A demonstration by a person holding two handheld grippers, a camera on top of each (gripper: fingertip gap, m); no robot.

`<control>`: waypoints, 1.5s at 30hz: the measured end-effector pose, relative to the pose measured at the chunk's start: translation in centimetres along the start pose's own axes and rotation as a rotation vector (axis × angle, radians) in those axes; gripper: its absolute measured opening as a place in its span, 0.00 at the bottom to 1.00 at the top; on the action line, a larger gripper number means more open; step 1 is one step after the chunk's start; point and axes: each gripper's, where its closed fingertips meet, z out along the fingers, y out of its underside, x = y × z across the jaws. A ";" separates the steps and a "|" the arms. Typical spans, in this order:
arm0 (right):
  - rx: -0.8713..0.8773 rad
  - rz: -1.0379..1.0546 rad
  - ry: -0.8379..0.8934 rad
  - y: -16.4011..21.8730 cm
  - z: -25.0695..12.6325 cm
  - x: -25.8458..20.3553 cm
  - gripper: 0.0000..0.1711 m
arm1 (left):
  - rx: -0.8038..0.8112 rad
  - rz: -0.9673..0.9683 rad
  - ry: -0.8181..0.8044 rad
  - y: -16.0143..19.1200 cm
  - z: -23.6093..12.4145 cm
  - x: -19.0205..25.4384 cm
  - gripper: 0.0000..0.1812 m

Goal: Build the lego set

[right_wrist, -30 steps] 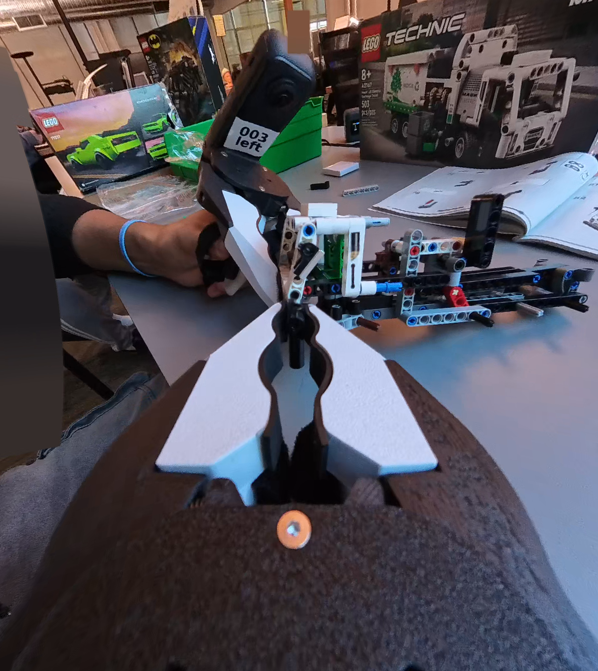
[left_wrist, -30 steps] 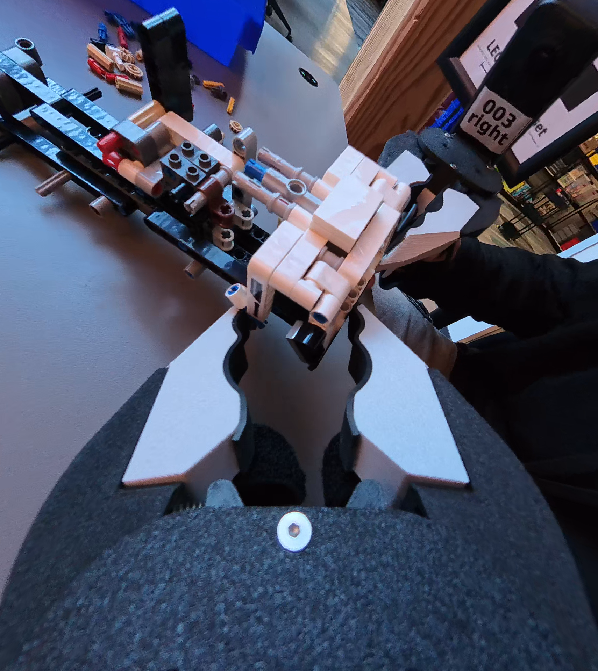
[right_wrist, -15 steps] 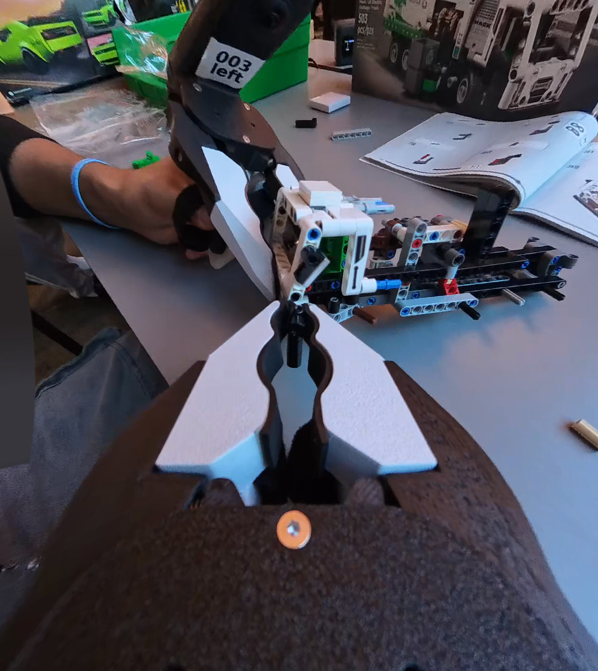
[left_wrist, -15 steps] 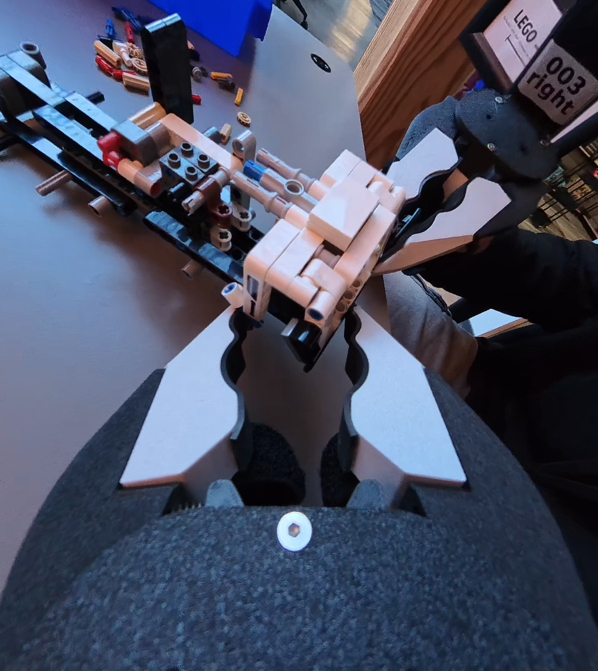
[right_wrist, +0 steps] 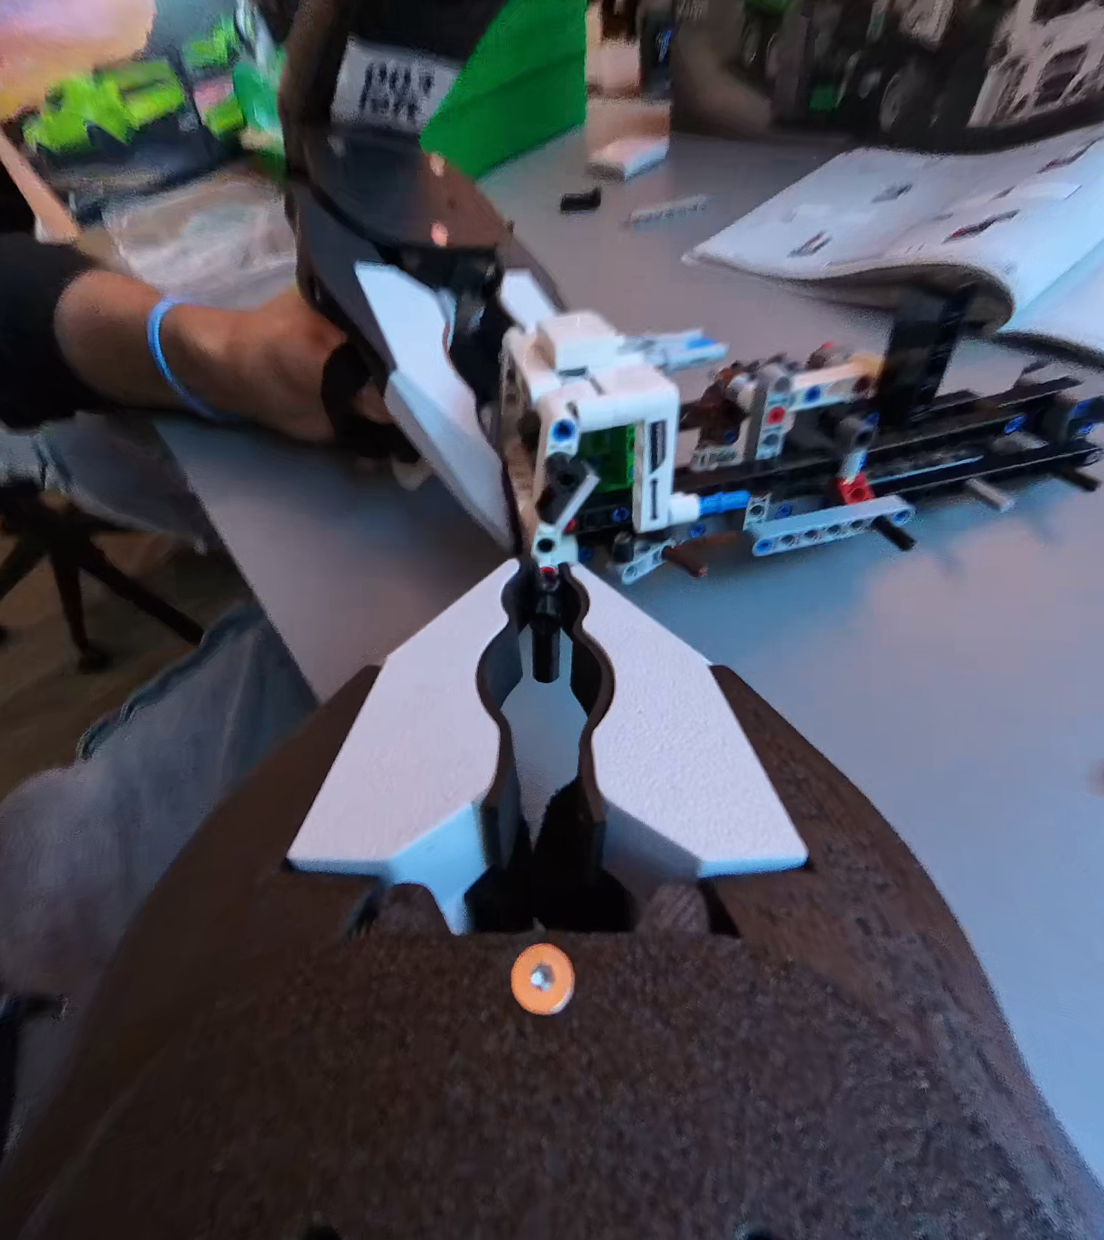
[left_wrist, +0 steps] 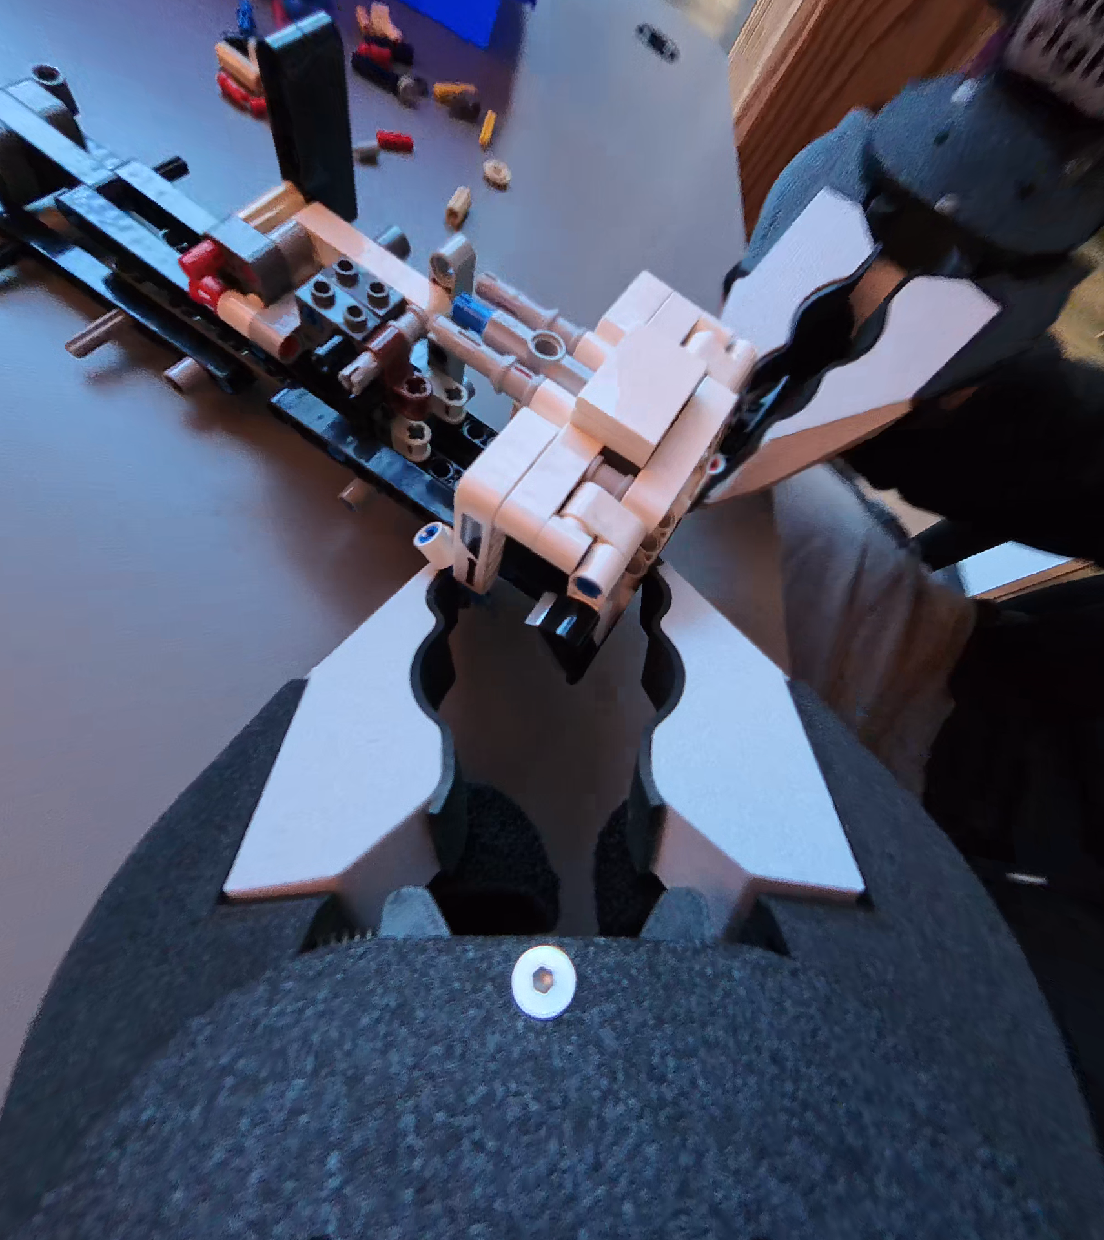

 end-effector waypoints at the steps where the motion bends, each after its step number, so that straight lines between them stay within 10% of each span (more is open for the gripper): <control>1: -0.052 -0.025 -0.018 0.7 -0.1 -0.3 0.04 | -0.019 0.028 -0.024 0.3 0.0 -0.2 0.30; 33: -0.208 -0.186 0.118 3.6 -1.5 0.8 0.04 | -0.054 0.080 -0.036 0.8 -0.2 -0.3 0.31; 45: 0.148 0.098 -0.048 -2.7 -1.4 -1.1 0.04 | 0.079 -0.071 0.211 -1.0 -1.9 1.4 0.30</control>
